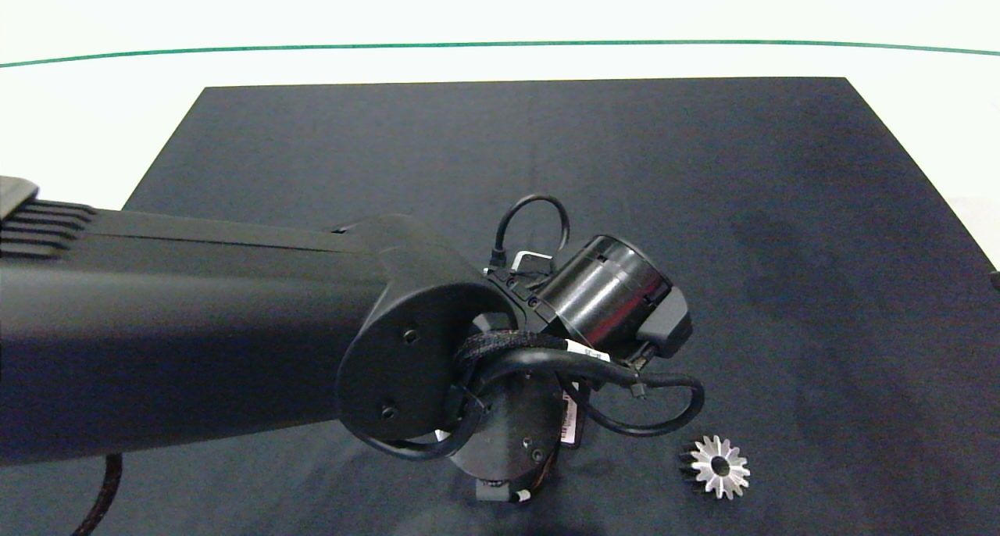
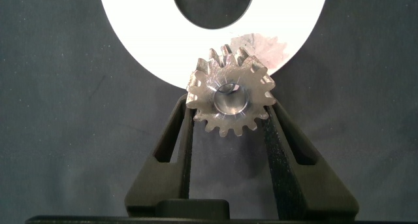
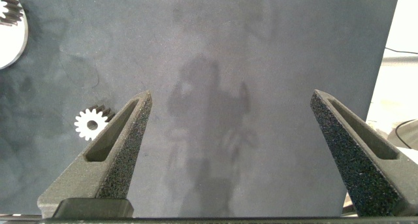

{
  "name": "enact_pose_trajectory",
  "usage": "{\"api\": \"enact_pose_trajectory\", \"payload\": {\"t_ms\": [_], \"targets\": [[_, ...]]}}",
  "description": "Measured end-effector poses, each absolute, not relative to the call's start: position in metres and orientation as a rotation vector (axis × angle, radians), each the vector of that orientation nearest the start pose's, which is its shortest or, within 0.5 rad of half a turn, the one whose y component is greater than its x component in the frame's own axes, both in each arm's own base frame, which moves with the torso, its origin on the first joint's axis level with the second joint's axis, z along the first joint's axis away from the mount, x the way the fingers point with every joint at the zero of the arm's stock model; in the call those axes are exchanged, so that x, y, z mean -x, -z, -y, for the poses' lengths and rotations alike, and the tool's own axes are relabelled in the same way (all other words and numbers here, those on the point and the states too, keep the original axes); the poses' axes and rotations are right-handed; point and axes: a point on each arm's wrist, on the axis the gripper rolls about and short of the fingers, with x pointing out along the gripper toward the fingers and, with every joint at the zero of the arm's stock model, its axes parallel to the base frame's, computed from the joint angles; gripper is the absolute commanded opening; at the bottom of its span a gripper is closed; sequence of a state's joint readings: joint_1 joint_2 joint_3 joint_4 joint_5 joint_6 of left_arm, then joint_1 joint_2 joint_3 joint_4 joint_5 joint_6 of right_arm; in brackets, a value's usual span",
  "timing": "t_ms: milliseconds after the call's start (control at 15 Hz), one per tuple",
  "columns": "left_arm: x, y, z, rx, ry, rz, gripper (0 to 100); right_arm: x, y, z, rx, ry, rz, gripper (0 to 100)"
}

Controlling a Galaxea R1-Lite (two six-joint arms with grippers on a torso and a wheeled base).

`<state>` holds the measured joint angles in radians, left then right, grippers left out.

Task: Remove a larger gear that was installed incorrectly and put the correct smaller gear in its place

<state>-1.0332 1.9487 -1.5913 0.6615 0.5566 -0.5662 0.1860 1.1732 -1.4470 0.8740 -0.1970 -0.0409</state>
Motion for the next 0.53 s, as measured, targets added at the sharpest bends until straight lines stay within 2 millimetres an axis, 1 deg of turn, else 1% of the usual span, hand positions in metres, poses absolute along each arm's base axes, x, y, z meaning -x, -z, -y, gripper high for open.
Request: {"api": "enact_pose_trajectory", "payload": {"t_ms": [533], "targets": [[-0.1918, -0.2009, 0.2969, -0.208, 0.207, -0.801, 13, -0.1143, -0.3388, -0.0171, 0.155, -0.004, -0.589, 100]]}}
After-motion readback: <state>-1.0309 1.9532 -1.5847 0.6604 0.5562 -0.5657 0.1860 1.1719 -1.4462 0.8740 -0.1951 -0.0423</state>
